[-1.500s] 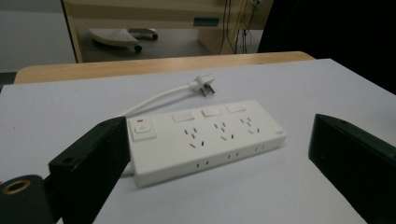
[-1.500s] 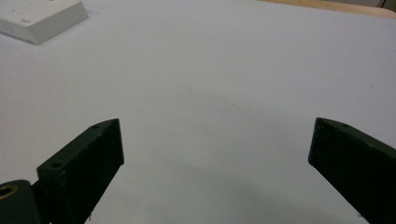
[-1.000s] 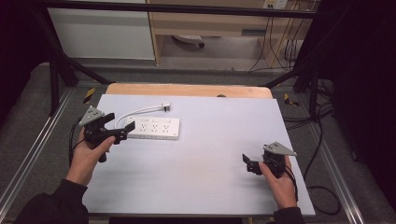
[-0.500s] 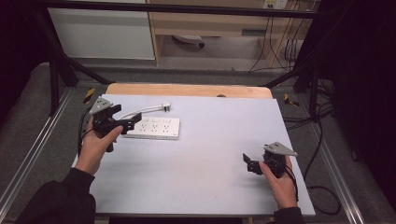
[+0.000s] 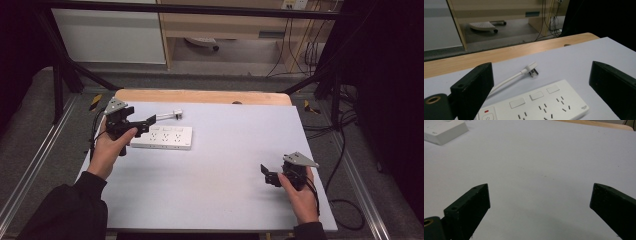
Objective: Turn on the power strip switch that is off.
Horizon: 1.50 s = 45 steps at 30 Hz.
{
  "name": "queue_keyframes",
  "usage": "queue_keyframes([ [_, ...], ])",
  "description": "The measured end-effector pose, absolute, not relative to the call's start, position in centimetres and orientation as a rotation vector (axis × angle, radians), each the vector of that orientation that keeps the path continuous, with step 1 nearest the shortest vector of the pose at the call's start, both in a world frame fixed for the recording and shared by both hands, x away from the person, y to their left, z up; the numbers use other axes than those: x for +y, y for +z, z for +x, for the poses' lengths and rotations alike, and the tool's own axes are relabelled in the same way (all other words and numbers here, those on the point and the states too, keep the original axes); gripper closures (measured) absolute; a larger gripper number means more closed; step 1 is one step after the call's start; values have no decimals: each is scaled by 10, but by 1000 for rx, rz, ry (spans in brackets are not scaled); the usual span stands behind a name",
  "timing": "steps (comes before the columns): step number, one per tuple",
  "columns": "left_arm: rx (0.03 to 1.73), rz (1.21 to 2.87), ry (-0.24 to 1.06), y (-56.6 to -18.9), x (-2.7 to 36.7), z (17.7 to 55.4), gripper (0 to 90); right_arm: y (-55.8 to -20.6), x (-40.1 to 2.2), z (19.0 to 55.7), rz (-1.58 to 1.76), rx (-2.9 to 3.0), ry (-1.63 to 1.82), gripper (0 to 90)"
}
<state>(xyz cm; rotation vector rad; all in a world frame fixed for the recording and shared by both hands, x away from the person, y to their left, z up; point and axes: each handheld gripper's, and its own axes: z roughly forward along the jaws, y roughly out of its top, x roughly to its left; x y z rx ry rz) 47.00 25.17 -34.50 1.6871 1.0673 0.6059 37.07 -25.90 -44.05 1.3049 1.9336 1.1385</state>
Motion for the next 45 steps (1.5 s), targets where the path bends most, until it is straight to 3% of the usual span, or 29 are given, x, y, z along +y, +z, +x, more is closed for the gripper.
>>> queue_keyframes([
  [45,1100,1759,640,-371,231,507,67,-440,-263,371,1314,1918,1145,32],
])
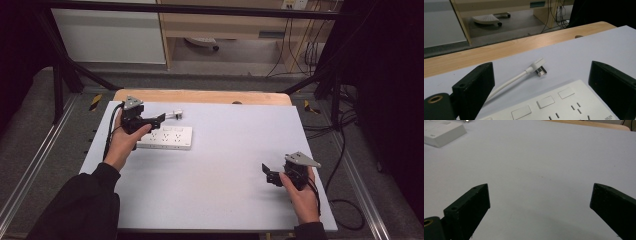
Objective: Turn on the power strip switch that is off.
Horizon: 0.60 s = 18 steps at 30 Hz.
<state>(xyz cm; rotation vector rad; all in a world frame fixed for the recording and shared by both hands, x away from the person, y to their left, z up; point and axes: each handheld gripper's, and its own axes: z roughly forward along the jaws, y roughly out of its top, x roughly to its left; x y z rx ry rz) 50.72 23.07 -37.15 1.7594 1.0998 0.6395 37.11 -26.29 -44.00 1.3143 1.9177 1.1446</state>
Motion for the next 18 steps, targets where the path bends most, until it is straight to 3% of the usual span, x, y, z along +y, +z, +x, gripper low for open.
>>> queue_keyframes([
  [18,1151,1785,618,-385,233,518,68,-440,-263,371,1318,1920,1141,31],
])
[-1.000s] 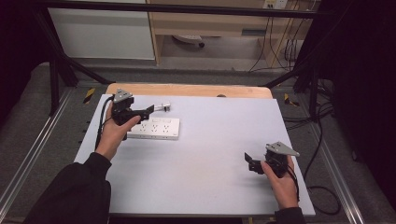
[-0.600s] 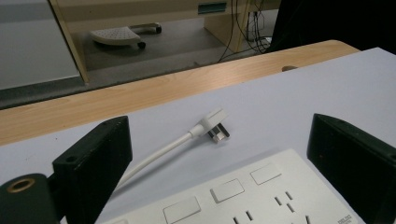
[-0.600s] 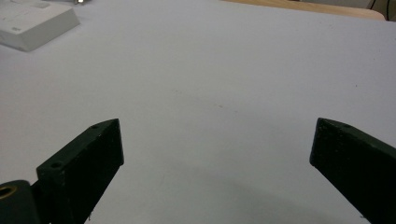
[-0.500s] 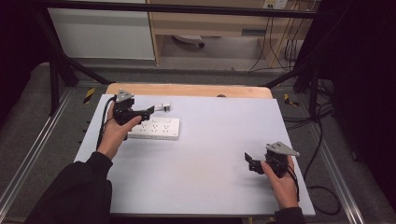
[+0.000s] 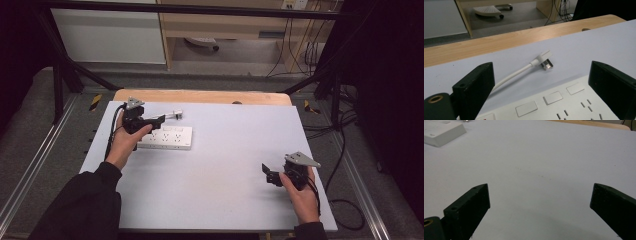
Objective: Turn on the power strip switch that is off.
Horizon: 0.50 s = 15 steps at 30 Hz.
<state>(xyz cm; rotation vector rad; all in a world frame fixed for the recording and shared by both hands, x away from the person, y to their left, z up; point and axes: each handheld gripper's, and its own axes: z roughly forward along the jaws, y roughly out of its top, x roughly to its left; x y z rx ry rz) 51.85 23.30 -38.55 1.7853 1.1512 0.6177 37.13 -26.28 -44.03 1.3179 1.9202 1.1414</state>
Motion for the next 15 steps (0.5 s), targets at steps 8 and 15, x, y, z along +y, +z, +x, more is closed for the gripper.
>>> queue_keyframes([
  [8,1161,1800,614,-391,230,522,75,-440,-263,371,1320,1919,1145,31],
  [15,1161,1813,610,-395,227,524,78,-440,-263,371,1320,1920,1146,31],
])
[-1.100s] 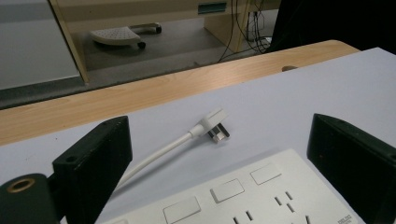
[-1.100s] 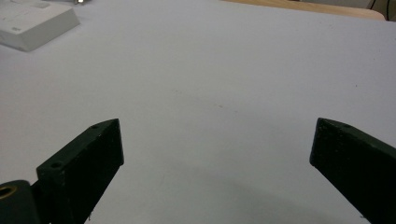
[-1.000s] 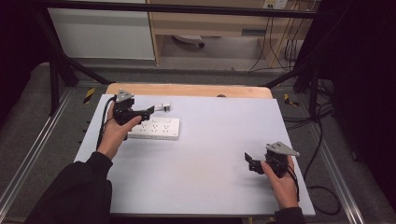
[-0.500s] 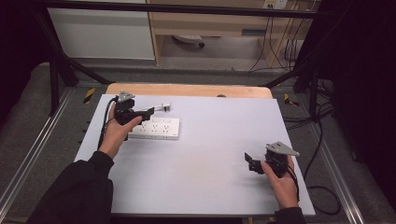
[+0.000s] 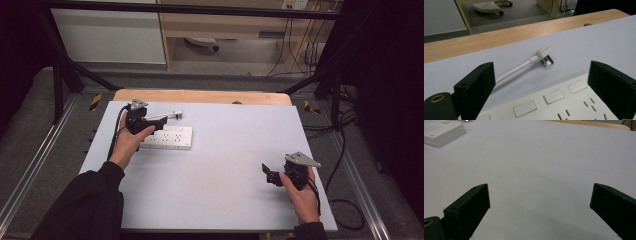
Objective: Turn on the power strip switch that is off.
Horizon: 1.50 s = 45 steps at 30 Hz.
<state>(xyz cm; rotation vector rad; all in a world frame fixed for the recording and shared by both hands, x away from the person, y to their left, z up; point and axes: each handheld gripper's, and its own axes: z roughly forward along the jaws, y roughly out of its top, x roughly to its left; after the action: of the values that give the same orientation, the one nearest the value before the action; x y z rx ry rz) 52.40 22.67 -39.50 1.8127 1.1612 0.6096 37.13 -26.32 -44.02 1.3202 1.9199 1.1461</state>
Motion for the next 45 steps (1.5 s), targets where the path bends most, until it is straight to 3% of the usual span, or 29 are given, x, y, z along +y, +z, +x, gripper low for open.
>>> queue_keyframes([
  [7,1172,1812,601,-398,224,526,86,-440,-263,371,1321,1921,1145,31],
  [15,1179,1833,653,-400,221,527,162,-441,-263,372,1322,1921,1143,31],
  [25,1191,1858,629,-403,221,528,339,-441,-264,372,1323,1923,1142,33],
  [28,1177,1862,620,-403,219,527,429,-441,-264,372,1324,1925,1143,33],
  [45,1145,1851,551,-408,208,527,695,-440,-264,371,1329,1923,1146,32],
])
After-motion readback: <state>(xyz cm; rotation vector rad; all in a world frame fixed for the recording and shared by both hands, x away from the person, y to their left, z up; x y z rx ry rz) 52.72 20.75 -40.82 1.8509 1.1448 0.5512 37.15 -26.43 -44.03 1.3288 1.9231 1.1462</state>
